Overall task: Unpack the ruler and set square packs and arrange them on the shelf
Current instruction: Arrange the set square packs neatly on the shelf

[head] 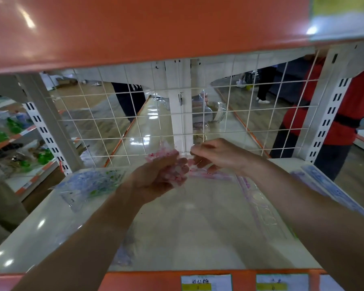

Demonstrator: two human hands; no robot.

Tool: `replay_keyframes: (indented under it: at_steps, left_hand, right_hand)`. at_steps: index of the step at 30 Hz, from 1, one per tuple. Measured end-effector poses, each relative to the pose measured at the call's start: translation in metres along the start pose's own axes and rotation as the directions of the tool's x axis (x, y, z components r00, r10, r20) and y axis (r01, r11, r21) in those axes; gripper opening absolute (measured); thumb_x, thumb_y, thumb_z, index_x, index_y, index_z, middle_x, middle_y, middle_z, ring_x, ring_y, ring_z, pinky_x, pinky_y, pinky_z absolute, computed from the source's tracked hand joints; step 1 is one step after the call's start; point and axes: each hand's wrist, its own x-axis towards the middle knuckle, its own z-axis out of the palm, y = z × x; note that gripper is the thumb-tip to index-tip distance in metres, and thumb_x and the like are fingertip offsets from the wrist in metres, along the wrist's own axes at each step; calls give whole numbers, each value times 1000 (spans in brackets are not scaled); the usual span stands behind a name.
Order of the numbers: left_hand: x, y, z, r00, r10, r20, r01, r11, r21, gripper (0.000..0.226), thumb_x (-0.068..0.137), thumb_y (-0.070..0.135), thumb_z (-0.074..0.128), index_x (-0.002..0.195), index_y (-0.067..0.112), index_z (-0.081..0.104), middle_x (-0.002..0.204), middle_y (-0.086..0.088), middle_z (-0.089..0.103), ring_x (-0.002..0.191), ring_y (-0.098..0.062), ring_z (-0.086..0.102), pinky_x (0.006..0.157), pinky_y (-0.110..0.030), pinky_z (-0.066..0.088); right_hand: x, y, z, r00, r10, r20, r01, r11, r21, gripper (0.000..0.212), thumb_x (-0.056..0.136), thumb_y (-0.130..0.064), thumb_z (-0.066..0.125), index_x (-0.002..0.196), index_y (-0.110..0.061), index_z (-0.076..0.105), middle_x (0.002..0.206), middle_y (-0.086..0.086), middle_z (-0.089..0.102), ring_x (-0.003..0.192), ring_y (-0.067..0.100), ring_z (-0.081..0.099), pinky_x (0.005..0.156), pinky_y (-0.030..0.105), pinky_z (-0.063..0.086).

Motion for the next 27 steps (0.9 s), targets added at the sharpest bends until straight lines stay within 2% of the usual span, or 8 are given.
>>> replay_keyframes:
  at_steps: [2, 4, 8, 13, 17, 21, 23, 27]
  left_hand:
    - [-4, -3, 8, 1000, -5, -26, 6, 999, 36, 9, 85, 15, 63, 88, 7, 67, 91, -11, 68, 70, -18, 64, 60, -29, 57]
    - [-7, -4, 11, 999, -3, -44, 7, 996, 87, 9, 75, 14, 69, 81, 13, 75, 89, -9, 71, 73, -19, 64, 65, -31, 53]
    - [-10, -3, 14, 999, 2, -54, 3, 996, 94, 16, 63, 12, 75, 78, 15, 76, 92, -12, 72, 84, -25, 59, 71, -31, 47]
    - [-19, -2, 11, 999, -37, 20, 35, 995, 99, 27, 73, 7, 66, 100, 11, 65, 97, -13, 71, 79, -27, 70, 77, -41, 56]
    - [-25, -2, 12, 995, -78, 64, 69, 988, 137, 20, 82, 5, 60, 101, 11, 66, 100, -13, 70, 83, -29, 70, 78, -44, 55]
    - [-32, 2, 2, 998, -67, -9, 67, 997, 36, 20, 79, 5, 62, 98, 8, 66, 103, -15, 70, 77, -27, 70, 60, -34, 60]
    - [-34, 5, -6, 996, -62, -62, 60, 998, -27, 15, 83, 4, 60, 95, 11, 65, 109, -18, 68, 75, -27, 69, 47, -25, 53]
    - [-36, 8, -14, 992, -27, -125, 18, 997, -71, 10, 88, 4, 54, 92, 12, 59, 89, -11, 72, 64, -24, 69, 41, -16, 41]
  right_hand:
    - [-4, -1, 6, 999, -47, 10, 48, 999, -24, 15, 89, -26, 65, 95, -13, 69, 82, -1, 69, 76, 9, 62, 67, 25, 48]
    - [-7, 0, 8, 998, -65, -1, 64, 997, -32, 7, 85, -18, 69, 90, -15, 71, 75, -3, 67, 71, 6, 61, 68, 25, 48]
    - [-13, -1, 6, 1000, -19, -15, 20, 999, 42, 4, 87, -10, 66, 89, -9, 69, 72, 2, 67, 61, 5, 62, 65, 25, 50]
    - [-18, -10, 1, 997, -29, -76, 38, 993, 111, 6, 91, -22, 63, 90, -18, 67, 85, 0, 67, 71, 7, 63, 64, 21, 51]
    - [-17, -17, 6, 991, -89, -98, 93, 995, 42, 6, 87, -12, 67, 93, -10, 68, 76, -2, 69, 64, 2, 64, 58, 14, 50]
    - [-18, -16, 2, 984, -29, -178, 76, 962, 262, 5, 89, -3, 62, 86, -3, 65, 80, 10, 71, 61, 11, 67, 55, 20, 52]
    - [-20, -13, -2, 978, 18, -207, 60, 930, 362, 10, 90, -3, 61, 81, -6, 64, 82, 11, 71, 62, 14, 67, 55, 22, 53]
    - [-23, -9, -4, 984, 34, -173, 40, 912, 409, 8, 89, 0, 61, 85, -6, 63, 75, 5, 72, 62, 13, 67, 55, 21, 54]
